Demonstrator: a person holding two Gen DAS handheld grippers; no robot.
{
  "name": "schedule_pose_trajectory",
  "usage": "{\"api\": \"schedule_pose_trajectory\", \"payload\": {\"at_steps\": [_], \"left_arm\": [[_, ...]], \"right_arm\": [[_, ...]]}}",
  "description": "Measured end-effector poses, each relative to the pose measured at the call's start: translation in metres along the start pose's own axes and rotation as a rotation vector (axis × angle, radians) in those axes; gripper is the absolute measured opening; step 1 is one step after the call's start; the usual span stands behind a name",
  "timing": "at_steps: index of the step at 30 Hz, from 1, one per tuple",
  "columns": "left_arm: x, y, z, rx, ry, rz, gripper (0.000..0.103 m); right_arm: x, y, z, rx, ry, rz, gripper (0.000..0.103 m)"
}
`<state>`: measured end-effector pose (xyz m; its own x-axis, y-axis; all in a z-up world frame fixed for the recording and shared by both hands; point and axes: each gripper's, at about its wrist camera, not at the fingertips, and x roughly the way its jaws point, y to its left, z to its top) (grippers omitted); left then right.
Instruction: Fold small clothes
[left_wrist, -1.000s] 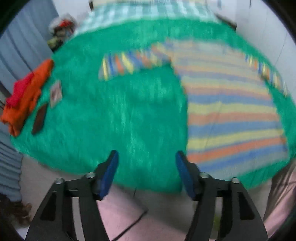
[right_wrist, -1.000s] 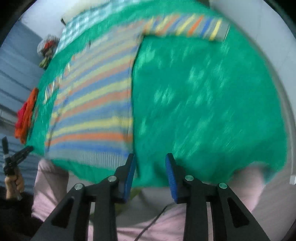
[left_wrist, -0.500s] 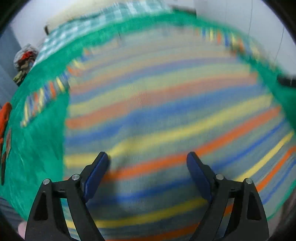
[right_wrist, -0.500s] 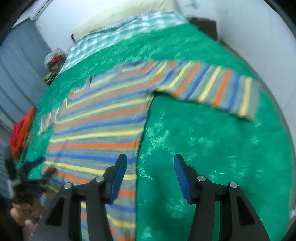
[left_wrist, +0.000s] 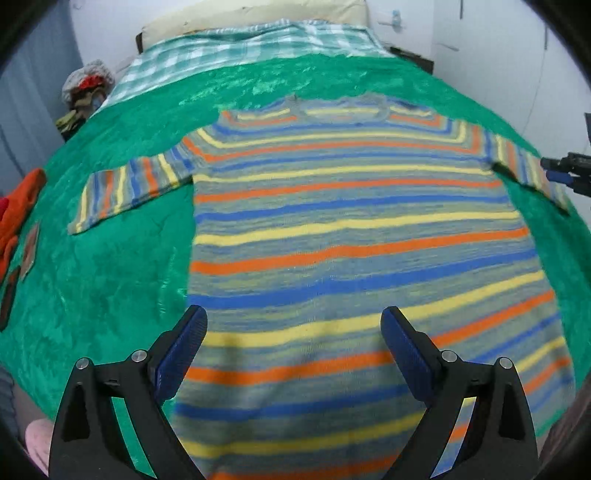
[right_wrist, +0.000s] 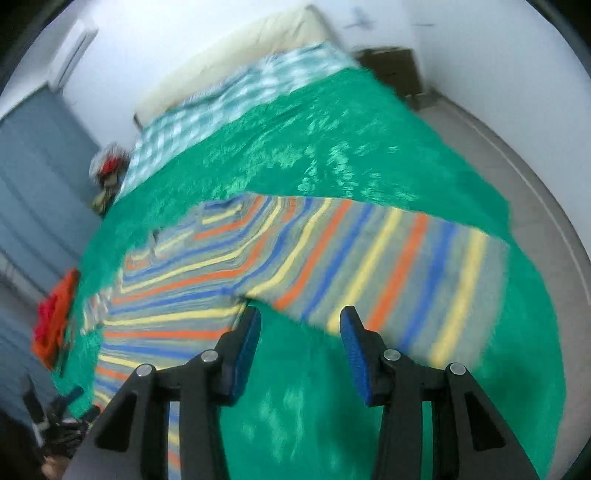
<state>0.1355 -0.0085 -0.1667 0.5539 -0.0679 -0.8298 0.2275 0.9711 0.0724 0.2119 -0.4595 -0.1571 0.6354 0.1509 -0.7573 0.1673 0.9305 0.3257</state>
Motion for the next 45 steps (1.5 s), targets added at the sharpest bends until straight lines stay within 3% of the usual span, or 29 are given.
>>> {"api": "schedule_pose_trajectory", "payload": {"at_steps": [3,4,5,7,10,15,19,25,45], "left_arm": [[0.014,-0.006,-0.014,0.053,0.043,0.063,0.096],[0.013,-0.004,-0.019,0.062,0.046,0.07,0.096],[0.012,-0.001,-0.023,0.06,0.048,0.068,0.096],[0.01,0.007,-0.036,0.039,0.061,0.042,0.096],[0.006,0.011,-0.043,0.007,0.054,0.023,0.098],[0.012,0.007,-0.032,0.011,0.073,0.023,0.099],[0.015,0.007,-0.035,0.0,0.076,0.02,0.101],[0.017,0.011,-0.04,-0.023,0.065,0.003,0.103],[0.021,0.008,-0.044,-0.019,0.039,0.005,0.103]], "right_arm": [[0.04,-0.022,0.001,-0.044,0.112,-0.173,0.036],[0.039,-0.031,-0.001,-0.057,0.115,-0.211,0.023],[0.03,-0.043,-0.003,-0.06,0.09,-0.245,0.023],[0.006,-0.068,-0.005,-0.021,0.064,-0.333,0.024],[-0.024,-0.074,-0.009,-0.014,0.034,-0.428,0.044],[-0.055,-0.04,-0.016,-0.066,-0.04,-0.469,0.06],[-0.062,-0.006,-0.025,-0.155,-0.071,-0.538,0.06],[-0.073,0.005,-0.032,-0.182,-0.075,-0.565,0.06],[-0.072,0.009,-0.029,-0.24,-0.054,-0.611,0.06]]}}
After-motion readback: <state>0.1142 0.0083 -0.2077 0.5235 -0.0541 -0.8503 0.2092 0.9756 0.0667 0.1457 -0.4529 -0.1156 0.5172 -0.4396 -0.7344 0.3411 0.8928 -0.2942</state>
